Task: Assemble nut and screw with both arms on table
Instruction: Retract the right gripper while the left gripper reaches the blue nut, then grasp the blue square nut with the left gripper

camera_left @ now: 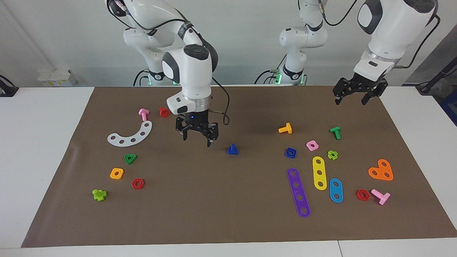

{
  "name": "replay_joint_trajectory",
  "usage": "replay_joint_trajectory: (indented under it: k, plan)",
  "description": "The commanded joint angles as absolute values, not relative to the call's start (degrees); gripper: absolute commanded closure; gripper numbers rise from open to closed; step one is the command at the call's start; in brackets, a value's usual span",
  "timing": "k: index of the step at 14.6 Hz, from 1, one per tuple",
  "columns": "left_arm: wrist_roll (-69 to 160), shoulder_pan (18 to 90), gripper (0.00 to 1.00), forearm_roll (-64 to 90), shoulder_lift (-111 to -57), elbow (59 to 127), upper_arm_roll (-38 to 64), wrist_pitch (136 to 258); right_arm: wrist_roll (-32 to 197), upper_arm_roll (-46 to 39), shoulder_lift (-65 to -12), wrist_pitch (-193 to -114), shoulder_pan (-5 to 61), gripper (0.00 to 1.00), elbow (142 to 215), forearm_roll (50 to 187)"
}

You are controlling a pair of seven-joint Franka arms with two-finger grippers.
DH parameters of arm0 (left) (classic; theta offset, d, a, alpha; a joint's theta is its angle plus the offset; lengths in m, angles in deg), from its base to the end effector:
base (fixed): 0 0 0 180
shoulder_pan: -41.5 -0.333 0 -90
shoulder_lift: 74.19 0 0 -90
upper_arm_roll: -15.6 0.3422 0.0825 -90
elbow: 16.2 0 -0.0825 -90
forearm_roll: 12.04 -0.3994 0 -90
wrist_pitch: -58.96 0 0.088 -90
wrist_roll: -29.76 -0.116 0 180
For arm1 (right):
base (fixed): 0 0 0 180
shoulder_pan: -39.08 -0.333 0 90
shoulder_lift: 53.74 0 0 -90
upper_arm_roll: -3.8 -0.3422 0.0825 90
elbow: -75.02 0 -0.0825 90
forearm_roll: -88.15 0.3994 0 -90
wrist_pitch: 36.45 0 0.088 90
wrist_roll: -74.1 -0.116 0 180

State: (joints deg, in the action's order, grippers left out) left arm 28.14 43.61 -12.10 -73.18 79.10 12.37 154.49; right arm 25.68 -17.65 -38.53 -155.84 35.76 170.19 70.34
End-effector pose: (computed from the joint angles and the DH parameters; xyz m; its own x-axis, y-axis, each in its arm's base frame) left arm 0.5689 -0.0533 0.6149 0.9924 -0.1213 0.0215 -0.1212 -0.9926 -0.0026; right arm 0.6305 0.2456 0.4911 0.9224 -0.2888 0.2564 -0.3004 -0.9538 0.0062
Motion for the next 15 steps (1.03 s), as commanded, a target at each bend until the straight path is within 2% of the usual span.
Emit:
replay_joint_trajectory:
  k: [1, 4, 5, 7, 10, 15]
  plan:
    - [28.1, 46.2, 0.0, -10.2, -71.7, 83.6, 13.1, 158.4, 37.9, -11.4, -43.3, -153.7, 36.0, 0.0, 171.4, 77.6]
    - [28.6, 49.8, 0.0, -9.8, -75.5, 84.3, 13.1, 162.6, 48.7, -3.8, -47.8, -148.1, 35.1, 0.0, 171.4, 82.9]
    - [28.9, 51.3, 0.06, -9.8, -76.9, 85.4, 13.1, 164.9, 51.7, -0.9, -49.0, -146.2, 33.9, 0.0, 171.3, 84.3]
    - [29.8, 53.1, 0.08, -9.8, -77.4, 90.9, 13.1, 171.6, 57.6, 3.6, -51.2, -142.3, 33.6, 0.0, 171.2, 86.3]
    - [29.2, 53.6, 0.08, -9.8, -77.8, 98.5, 13.1, 183.6, 64.0, 6.1, -54.0, -135.9, 35.9, 0.0, 170.9, 87.4]
    - [25.7, 53.6, 0.08, -9.9, -83.8, 99.4, 13.1, 190.2, 70.1, 11.0, -55.9, -127.2, 35.7, 0.0, 166.6, 87.1]
